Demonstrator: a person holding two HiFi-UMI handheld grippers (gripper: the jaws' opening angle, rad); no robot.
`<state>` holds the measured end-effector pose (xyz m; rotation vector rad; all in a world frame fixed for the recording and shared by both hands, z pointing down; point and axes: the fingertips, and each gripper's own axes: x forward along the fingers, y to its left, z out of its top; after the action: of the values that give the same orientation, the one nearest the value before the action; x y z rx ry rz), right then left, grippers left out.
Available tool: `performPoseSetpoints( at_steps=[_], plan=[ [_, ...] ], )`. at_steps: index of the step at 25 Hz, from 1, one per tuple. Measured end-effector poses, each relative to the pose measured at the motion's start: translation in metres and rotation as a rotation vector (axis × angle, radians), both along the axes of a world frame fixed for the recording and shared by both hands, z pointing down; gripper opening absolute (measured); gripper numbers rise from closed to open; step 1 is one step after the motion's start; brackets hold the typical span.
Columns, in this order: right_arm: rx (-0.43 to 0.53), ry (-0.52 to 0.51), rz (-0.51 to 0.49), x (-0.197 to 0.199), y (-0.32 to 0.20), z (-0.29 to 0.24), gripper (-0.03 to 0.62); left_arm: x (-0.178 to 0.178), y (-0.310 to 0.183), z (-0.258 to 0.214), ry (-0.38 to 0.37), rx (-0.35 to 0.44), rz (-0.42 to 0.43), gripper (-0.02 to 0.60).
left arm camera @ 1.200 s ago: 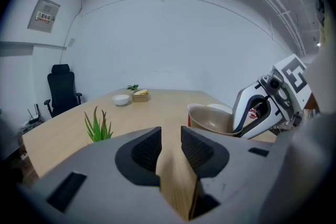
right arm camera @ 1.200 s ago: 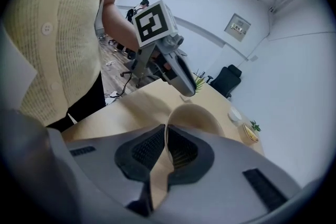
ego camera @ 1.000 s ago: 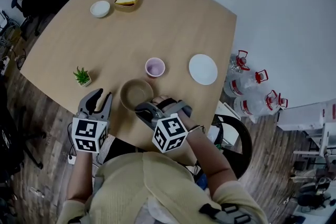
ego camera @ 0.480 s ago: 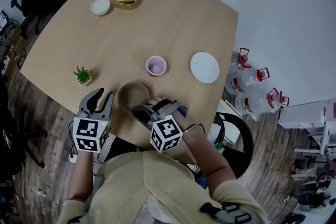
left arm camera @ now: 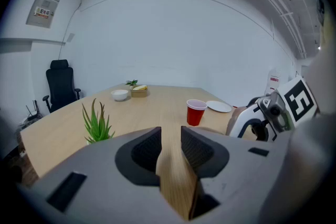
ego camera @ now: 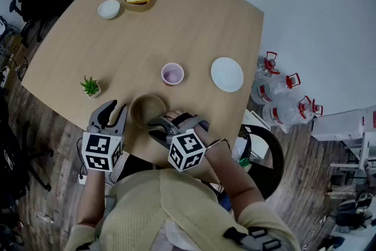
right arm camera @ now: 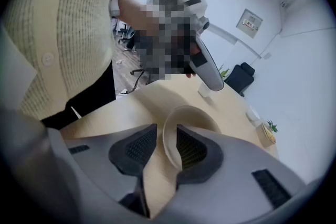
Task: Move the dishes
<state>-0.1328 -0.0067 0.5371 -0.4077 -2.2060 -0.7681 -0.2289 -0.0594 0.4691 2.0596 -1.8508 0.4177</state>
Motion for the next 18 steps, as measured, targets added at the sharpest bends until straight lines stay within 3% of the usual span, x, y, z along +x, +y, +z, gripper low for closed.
performPoseSetpoints(
  at_steps=[7,12,18],
  plan=[
    [-0.146,-0.129,0.117,-0.002,-0.004,-0.036,0.144,0.009,-0.005,-0.005,0.015,0.01,0.028,0.124],
    [-0.232,-0.3,0.324,0.007,-0.036,-0.072,0.144,0.025,-0.014,-0.015,0.015,0.033,0.08,0.124],
    [-0.26,-0.418,0.585,0.036,-0.08,-0.086,0.167,0.057,-0.026,-0.026,0.009,0.041,0.176,0.124]
  ],
)
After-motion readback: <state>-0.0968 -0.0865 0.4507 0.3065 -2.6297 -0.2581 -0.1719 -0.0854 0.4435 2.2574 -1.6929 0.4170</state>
